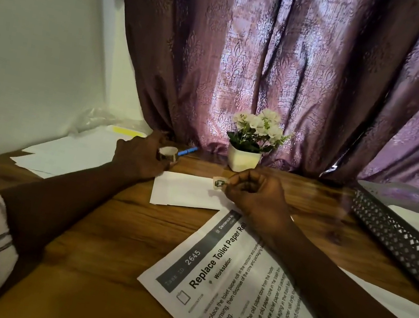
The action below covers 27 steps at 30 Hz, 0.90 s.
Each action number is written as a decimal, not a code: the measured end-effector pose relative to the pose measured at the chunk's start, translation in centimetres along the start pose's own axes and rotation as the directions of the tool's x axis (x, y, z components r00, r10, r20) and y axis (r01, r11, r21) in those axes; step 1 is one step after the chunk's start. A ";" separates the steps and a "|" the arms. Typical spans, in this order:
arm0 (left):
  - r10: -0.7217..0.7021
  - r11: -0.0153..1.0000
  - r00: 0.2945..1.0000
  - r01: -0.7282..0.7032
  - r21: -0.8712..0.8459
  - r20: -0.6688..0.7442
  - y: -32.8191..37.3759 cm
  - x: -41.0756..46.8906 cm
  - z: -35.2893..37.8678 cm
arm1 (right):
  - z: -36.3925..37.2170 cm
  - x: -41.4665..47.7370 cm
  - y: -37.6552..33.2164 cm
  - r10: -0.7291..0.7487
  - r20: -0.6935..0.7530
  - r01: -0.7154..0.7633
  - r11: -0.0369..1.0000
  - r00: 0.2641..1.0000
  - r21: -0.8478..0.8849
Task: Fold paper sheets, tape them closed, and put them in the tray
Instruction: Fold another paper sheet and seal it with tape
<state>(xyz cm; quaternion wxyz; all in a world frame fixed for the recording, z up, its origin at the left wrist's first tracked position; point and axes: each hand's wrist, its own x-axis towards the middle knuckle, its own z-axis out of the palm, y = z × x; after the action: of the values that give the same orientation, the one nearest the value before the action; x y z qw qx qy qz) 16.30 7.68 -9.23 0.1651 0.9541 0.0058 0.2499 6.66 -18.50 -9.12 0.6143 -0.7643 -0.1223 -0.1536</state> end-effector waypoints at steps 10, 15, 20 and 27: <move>0.420 0.890 0.894 -0.440 -0.120 -0.158 4.1 -3.5 -1.1 | -0.6 0.0 0.2 -0.094 0.008 0.093 0.994 0.996 0.058; 0.632 0.774 0.773 -0.625 -0.103 0.056 5.5 -4.8 -0.7 | -1.5 0.5 0.7 -0.144 -0.026 0.144 0.990 0.989 0.011; 0.666 0.740 0.732 -0.625 -0.249 0.141 5.2 -4.5 -0.9 | -2.5 0.8 0.5 -0.131 -0.067 0.132 0.991 0.989 0.005; 0.709 0.700 0.683 -0.651 -0.294 0.177 5.3 -4.3 -0.9 | -4.9 1.5 0.5 -0.036 -0.173 0.032 0.999 0.984 -0.027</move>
<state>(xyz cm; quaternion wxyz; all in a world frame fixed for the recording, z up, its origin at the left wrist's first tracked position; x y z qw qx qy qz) 11.70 2.53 -8.82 0.1574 0.8893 -0.3998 0.1567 7.83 -23.42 -7.99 0.6105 -0.7532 -0.0797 -0.2314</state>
